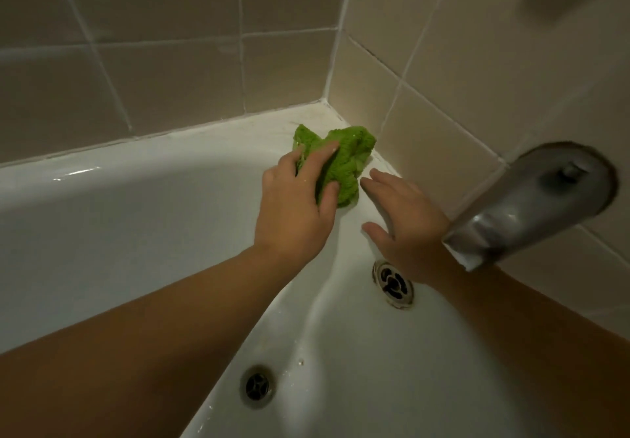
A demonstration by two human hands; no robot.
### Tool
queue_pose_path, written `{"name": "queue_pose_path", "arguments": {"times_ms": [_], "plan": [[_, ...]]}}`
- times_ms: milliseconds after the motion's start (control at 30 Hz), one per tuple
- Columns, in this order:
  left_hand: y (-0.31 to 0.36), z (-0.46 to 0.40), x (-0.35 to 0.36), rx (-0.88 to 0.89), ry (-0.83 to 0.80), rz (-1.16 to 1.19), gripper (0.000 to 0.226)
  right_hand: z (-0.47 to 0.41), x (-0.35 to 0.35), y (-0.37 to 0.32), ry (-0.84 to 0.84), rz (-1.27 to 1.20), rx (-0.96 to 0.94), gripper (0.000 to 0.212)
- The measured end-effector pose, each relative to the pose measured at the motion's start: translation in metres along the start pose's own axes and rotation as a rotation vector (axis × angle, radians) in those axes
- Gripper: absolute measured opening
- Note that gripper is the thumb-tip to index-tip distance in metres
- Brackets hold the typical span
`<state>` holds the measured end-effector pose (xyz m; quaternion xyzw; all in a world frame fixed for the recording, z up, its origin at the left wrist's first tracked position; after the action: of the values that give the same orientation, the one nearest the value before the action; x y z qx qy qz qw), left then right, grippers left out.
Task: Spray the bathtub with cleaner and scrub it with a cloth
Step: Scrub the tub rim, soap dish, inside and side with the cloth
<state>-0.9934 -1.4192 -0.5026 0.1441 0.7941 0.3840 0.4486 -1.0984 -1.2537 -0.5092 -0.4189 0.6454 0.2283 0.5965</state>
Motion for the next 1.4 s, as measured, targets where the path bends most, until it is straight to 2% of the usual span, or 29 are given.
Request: {"name": "queue_pose_path", "arguments": {"times_ms": [100,167,300,400,500,667,767,900,967,1033,1133,1200,1267,1333,1400], "plan": [[0.013,-0.005,0.003,-0.029,-0.030,-0.071,0.049,-0.004,0.000,-0.002,0.064,0.051,-0.074,0.069],[0.014,-0.009,0.006,-0.042,-0.046,-0.092,0.048,-0.010,-0.002,-0.006,0.048,0.072,-0.114,0.068],[0.007,-0.009,0.016,-0.001,-0.038,-0.159,0.055,-0.011,0.000,-0.006,0.106,0.035,-0.127,0.059],[-0.004,0.001,0.028,-0.001,0.051,-0.079,0.051,-0.013,0.001,-0.006,-0.004,-0.040,-0.126,0.066],[-0.016,0.017,0.048,-0.101,0.094,0.033,0.059,-0.012,-0.004,-0.008,-0.116,-0.025,-0.074,0.075],[-0.032,0.036,0.087,-0.150,0.230,0.222,0.064,-0.010,-0.015,-0.020,-0.128,0.043,-0.041,0.073],[-0.054,0.050,0.116,-0.261,0.255,0.291,0.064,-0.009,-0.013,-0.018,-0.127,0.072,-0.069,0.078],[-0.091,0.077,0.157,-0.577,0.242,0.456,0.066,-0.008,-0.009,-0.011,-0.137,0.123,-0.096,0.081],[-0.094,0.079,0.163,-0.679,0.269,0.570,0.068,-0.009,-0.010,-0.009,-0.164,0.134,-0.079,0.080],[-0.076,0.069,0.152,-0.654,0.308,0.630,0.065,-0.009,-0.012,-0.011,-0.203,0.144,-0.033,0.085],[-0.034,0.046,0.123,-0.458,0.352,0.634,0.059,-0.010,-0.016,-0.017,-0.207,0.112,0.001,0.081],[-0.020,0.040,0.114,-0.337,0.369,0.594,0.059,-0.010,-0.017,-0.021,-0.203,0.085,0.011,0.078],[-0.026,0.042,0.119,-0.273,0.382,0.503,0.056,-0.009,-0.018,-0.022,-0.221,0.081,0.024,0.085],[-0.043,0.053,0.132,-0.309,0.369,0.458,0.054,-0.008,-0.020,-0.024,-0.249,0.083,0.038,0.090],[-0.060,0.063,0.144,-0.434,0.345,0.490,0.059,-0.008,-0.020,-0.024,-0.262,0.080,0.040,0.092]]}}
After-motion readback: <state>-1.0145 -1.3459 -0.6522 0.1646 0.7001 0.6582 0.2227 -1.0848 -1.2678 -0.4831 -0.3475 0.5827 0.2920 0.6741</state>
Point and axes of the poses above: each hand's wrist, its own z-axis away from the middle knuckle, its own x-axis out of the palm, y = z × x, the point moved 3 cm from there along -z, towards the middle knuckle, and after that the axes turned 5 degrees about -y, right-handed, at the moved point
